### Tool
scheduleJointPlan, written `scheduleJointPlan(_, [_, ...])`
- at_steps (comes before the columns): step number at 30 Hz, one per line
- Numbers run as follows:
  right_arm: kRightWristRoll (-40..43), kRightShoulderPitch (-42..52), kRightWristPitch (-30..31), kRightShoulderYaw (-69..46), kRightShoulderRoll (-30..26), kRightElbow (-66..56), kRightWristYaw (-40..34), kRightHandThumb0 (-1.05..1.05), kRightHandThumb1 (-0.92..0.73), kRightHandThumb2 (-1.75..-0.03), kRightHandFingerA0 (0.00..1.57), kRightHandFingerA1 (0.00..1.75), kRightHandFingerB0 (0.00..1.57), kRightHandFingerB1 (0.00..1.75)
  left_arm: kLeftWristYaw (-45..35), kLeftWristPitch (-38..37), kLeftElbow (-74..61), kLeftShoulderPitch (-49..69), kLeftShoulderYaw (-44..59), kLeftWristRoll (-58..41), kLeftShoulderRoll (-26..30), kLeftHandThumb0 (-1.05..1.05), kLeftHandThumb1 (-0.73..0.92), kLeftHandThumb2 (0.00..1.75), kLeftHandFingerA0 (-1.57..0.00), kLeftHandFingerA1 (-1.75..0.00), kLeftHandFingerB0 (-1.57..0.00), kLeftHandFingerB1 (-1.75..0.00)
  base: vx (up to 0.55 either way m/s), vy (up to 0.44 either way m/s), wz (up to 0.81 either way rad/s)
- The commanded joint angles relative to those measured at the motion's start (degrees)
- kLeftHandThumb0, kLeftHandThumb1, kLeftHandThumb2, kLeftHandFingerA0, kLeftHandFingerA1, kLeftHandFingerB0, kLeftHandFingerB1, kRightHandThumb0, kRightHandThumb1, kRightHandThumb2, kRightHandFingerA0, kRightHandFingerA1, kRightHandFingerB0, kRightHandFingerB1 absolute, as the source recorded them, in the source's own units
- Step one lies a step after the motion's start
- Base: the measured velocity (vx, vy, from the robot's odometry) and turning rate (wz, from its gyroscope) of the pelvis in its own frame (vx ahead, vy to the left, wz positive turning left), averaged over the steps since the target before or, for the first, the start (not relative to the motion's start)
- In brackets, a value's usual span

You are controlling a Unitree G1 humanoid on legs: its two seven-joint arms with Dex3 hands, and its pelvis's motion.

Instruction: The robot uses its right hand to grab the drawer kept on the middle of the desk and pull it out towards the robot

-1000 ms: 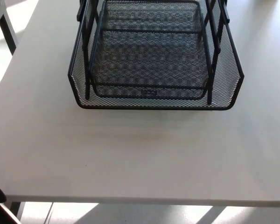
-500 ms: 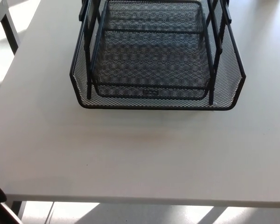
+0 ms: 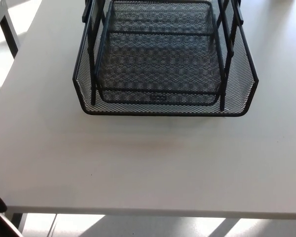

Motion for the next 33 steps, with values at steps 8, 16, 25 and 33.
scheduleJointPlan(8, [10.02,0.46,3.71,3.90,-1.03,-2.13,14.61,-0.69,-0.56,-0.57,0.15,0.52,0.16,0.32,-0.08,-0.23,0.26,-0.06,0.07,0.80,0.64,-0.30,0.55,0.57,-0.79,-0.84,-0.81,-0.58,0.00,0.000,0.00])
scheduleJointPlan(16, [11.87,0.02,5.22,6.64,-2.21,-1.62,16.84,-0.67,-0.56,-0.57,0.15,0.48,0.16,0.30,0.50,-1.33,1.00,0.21,-0.14,0.95,0.35,-0.29,0.56,0.57,-0.78,-0.83,-0.81,-0.57,0.00,0.000,0.00])
scheduleJointPlan(25, [16.18,-1.15,4.00,7.58,-3.21,-1.01,19.38,-0.65,-0.54,-0.57,0.11,0.54,0.16,0.30,0.68,-1.30,1.02,0.32,-0.13,0.80,0.10,-0.29,0.56,0.56,-0.80,-0.87,-0.81,-0.59,0.00,0.000,0.00])
scheduleJointPlan(33, [16.02,0.94,5.56,9.79,-3.78,-4.32,17.48,-0.70,-0.57,-0.58,0.12,0.54,0.15,0.32,0.80,-1.24,0.85,0.38,-0.06,0.71,-0.15,-0.31,0.56,0.57,-0.81,-0.88,-0.81,-0.58,0.00,0.000,0.00])
